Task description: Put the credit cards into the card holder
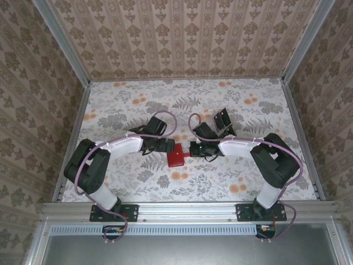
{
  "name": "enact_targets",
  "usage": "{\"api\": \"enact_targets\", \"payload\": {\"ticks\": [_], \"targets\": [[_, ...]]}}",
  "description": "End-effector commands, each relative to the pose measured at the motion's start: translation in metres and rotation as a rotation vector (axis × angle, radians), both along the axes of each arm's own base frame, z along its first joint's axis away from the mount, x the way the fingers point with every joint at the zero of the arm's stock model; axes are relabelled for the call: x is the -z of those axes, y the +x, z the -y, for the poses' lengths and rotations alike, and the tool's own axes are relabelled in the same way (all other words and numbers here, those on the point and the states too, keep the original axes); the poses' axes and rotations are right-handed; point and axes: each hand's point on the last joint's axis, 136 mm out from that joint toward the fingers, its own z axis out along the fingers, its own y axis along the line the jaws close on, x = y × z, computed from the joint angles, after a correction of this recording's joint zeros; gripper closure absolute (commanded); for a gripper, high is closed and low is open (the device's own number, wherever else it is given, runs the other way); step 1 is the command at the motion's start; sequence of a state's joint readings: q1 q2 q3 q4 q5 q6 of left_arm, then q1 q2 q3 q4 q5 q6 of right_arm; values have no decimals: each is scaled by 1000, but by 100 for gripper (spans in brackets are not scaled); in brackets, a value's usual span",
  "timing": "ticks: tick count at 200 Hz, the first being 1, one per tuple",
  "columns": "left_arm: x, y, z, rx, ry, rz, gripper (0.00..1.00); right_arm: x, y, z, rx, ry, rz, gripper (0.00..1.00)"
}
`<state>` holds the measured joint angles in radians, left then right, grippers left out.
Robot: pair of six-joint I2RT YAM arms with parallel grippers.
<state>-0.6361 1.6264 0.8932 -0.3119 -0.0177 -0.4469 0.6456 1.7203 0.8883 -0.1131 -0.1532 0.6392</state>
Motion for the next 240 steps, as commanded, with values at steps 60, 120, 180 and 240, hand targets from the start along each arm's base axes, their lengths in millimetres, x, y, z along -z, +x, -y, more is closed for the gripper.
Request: {"api": "enact_targets", "payload": {"ticks": [60,120,180,240], "targets": [[17,0,-11,1,101,-12,0,-39,4,-6,-22,40,31,71],[16,-2,-8,-5,78,-5,0,-61,4,2,-23,9,66,65],[19,-3,-8,-8,74,-8,0,-42,4,1,-43,-32,16,65],[20,-2,-8,-8,73,-10,0,-30,4,-5,-52,-26,-12,75]]}}
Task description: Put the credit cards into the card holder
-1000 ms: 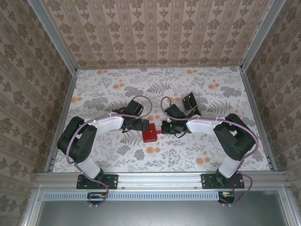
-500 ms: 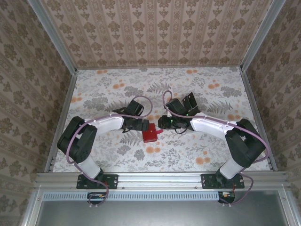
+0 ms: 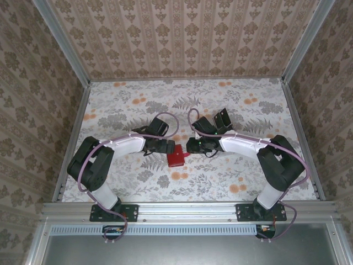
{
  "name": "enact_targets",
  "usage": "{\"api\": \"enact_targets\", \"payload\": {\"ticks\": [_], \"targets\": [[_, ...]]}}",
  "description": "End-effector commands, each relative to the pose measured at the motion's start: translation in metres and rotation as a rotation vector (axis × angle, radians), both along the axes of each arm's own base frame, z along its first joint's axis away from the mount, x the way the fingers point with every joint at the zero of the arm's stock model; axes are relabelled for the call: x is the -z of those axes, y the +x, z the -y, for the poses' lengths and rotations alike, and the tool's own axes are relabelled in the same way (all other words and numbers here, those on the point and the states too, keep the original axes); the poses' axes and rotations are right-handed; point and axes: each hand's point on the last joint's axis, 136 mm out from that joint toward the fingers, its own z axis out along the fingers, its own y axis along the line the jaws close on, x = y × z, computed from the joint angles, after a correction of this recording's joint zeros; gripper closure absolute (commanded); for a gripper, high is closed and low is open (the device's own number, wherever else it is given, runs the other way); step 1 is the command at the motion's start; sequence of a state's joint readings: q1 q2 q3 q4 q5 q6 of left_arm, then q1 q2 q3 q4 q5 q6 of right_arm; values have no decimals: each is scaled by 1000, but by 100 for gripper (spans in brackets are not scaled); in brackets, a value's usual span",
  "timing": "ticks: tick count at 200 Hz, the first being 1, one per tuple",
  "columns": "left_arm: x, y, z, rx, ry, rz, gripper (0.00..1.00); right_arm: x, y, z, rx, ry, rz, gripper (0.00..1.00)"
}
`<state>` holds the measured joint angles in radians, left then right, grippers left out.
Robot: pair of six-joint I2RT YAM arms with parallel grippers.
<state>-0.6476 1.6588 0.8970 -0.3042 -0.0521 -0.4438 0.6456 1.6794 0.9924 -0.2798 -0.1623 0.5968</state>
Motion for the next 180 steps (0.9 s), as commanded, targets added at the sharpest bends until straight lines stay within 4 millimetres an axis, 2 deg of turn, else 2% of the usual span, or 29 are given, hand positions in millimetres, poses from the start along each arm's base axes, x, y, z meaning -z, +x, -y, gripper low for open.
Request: {"api": "enact_targets", "payload": {"ticks": [1,26,105,126,162,180], "targets": [[11,-4,-6,-8,35,-12,0,1,2,-2,-11,-7,-8,75],[12,-4,-7,-7,37,-14,0,4,1,-2,-11,-7,-15,81],[12,-5,-8,-8,37,-12,0,13,-1,-2,-9,-4,-33,83],[12,-5,-8,-8,37,-12,0,14,-2,-2,-11,-3,-37,88],[11,-5,-8,-9,35,-12,0,7,-1,-4,-11,16,-24,100],[11,-5,-7,-9,33,-11,0,-4,-1,-8,-16,49,-8,100]]}}
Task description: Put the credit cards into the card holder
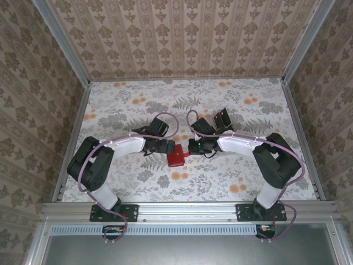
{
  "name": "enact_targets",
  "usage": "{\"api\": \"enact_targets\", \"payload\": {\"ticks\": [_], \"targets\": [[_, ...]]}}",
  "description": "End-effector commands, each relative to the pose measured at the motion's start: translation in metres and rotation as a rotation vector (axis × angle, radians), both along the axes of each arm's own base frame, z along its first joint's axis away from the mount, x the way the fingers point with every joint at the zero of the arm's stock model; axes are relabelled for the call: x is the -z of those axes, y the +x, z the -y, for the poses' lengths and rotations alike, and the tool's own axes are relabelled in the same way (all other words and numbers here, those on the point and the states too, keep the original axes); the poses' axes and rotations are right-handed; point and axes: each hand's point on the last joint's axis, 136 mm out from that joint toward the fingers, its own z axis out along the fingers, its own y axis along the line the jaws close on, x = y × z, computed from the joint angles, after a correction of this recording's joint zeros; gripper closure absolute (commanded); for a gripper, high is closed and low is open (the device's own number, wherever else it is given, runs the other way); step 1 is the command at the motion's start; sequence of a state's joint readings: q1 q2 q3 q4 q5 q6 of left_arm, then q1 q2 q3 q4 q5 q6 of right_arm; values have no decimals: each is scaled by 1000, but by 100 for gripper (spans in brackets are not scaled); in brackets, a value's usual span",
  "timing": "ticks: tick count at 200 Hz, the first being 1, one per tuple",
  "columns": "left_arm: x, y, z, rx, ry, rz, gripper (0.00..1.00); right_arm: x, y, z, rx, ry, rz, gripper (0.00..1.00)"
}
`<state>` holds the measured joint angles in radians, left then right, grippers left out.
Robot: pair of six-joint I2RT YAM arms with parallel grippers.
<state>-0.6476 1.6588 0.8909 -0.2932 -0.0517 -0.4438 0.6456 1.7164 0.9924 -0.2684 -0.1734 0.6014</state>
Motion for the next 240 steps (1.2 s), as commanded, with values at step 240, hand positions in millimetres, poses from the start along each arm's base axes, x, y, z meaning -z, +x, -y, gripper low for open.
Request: {"api": "enact_targets", "payload": {"ticks": [240], "targets": [[14,-9,-2,3,25,-23,0,-8,-4,-68,-96,171,-32,100]]}}
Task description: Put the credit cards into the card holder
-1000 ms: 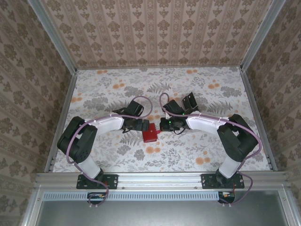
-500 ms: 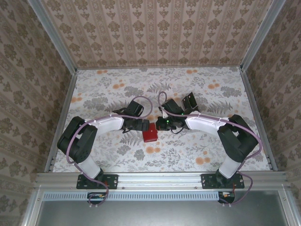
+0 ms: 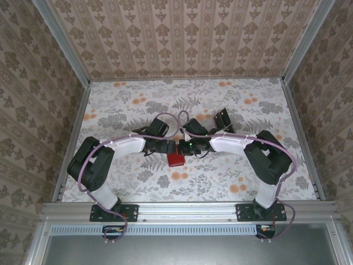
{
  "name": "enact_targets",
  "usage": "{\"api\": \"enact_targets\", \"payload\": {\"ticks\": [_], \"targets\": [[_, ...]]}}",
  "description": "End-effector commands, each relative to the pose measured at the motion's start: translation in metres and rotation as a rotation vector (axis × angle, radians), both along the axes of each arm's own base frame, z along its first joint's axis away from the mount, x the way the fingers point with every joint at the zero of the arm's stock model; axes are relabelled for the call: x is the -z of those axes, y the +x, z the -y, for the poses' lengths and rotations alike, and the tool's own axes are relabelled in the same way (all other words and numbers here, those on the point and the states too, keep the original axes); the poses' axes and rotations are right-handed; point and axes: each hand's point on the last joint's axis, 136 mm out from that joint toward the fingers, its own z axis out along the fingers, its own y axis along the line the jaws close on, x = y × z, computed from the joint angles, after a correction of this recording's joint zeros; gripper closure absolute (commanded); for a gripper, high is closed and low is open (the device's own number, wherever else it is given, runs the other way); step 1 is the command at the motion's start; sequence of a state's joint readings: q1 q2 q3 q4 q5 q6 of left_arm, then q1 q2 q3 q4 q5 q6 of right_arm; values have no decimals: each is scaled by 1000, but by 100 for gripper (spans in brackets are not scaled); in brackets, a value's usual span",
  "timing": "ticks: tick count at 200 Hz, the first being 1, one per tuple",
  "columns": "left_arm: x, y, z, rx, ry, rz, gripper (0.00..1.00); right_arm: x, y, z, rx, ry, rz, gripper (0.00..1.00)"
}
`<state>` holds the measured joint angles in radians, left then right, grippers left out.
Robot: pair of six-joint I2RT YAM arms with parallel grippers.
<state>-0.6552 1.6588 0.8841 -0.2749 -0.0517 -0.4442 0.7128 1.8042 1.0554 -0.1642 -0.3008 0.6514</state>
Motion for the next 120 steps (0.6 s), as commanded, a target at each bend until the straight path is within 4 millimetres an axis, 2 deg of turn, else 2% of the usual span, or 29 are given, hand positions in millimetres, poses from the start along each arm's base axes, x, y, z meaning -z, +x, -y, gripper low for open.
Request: {"api": "enact_targets", "payload": {"ticks": [1,95,120], "targets": [[14,-9,-5,-5,31,-32,0,-4,3,-11,-6,24,0,100],[15,-11,-5,-4,31,-34,0,21,3,-3,10,-38,-25,100],[16,-11,-5,-4,33,-36,0,22,1,-1,9,-43,-26,100]]}}
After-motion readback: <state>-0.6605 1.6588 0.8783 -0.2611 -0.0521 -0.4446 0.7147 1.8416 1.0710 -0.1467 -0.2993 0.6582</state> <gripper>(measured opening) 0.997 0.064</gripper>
